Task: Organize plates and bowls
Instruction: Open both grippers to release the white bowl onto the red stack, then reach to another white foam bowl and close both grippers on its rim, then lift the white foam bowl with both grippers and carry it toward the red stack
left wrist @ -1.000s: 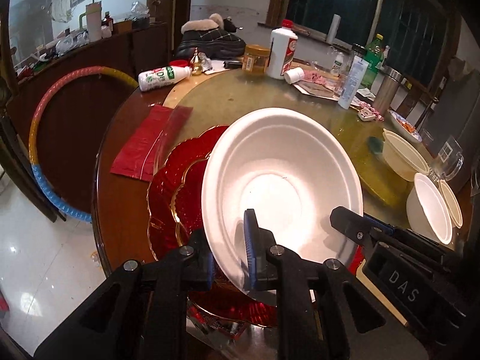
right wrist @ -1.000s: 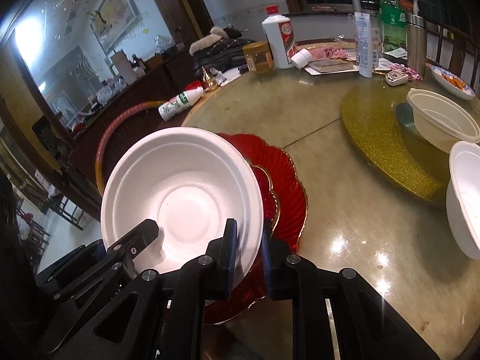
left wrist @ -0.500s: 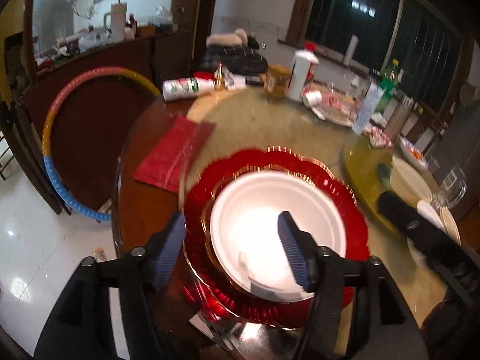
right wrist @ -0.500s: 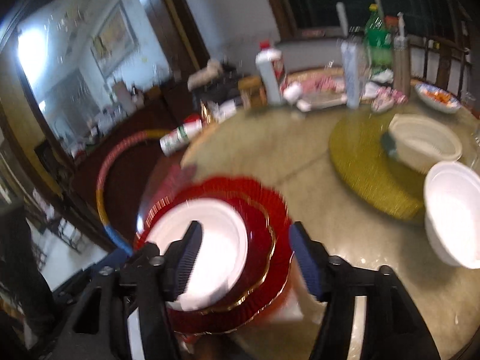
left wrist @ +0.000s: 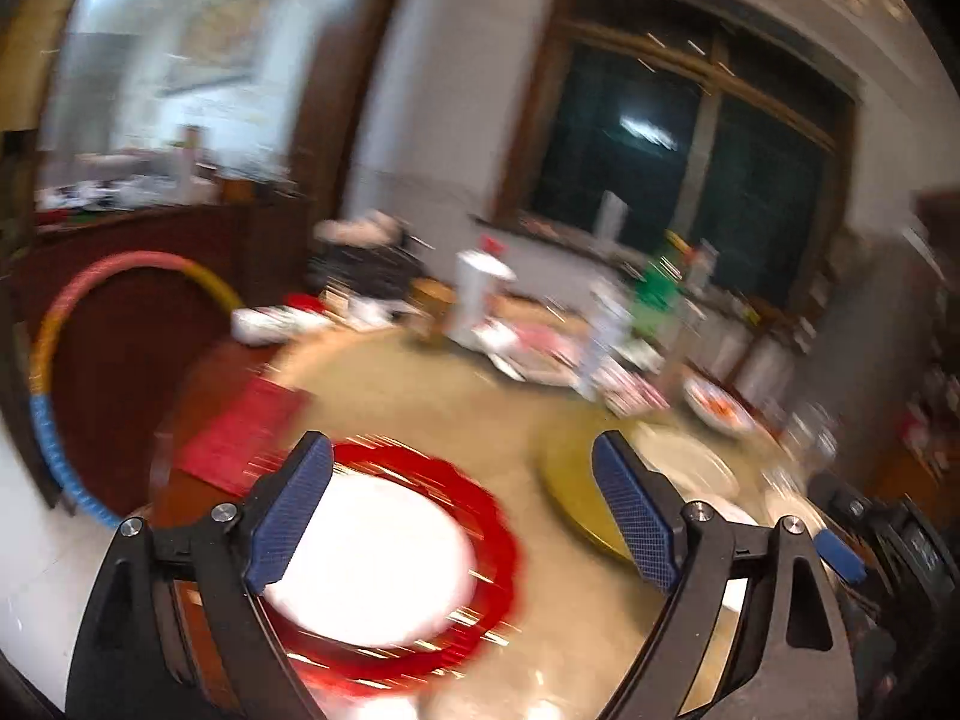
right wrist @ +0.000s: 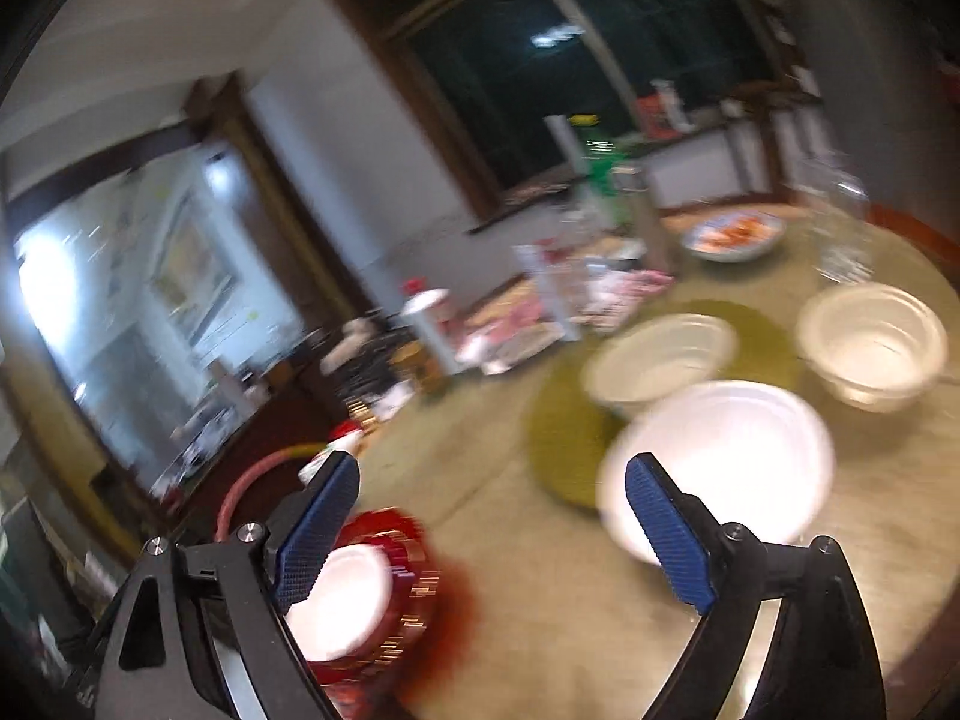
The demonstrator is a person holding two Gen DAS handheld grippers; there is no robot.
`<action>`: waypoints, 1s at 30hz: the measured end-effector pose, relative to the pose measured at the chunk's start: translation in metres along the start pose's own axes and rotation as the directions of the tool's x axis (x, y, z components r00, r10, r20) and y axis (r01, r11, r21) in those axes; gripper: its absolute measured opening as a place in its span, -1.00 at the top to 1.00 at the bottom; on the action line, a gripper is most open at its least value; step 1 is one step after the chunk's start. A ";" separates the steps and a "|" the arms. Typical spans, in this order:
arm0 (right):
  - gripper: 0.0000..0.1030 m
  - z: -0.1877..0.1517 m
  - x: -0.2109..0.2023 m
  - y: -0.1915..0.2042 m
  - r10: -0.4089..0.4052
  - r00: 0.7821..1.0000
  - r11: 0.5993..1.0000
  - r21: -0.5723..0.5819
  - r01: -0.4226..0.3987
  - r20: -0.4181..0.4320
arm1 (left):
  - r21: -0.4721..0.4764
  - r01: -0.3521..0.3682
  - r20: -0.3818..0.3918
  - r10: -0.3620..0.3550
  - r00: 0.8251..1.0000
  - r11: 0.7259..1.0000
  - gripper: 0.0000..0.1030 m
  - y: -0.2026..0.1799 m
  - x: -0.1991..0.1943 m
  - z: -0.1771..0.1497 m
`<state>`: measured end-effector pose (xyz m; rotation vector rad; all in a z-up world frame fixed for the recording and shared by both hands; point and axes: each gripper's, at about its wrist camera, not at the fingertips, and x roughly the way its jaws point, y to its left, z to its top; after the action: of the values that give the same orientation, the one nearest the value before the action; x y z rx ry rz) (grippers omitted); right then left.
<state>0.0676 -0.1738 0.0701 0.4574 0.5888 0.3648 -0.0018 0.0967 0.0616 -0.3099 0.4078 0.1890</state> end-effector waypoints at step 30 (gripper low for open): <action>0.88 -0.007 0.054 -0.154 -0.083 0.935 0.956 0.238 0.173 -0.345 | 0.193 0.177 -0.490 -0.061 0.869 0.965 0.80 -0.143 0.123 -0.076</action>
<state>0.1357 -0.2760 -0.0373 0.6159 1.0003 0.2374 0.1161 -0.0481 -0.0189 -0.1454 0.8974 -0.0650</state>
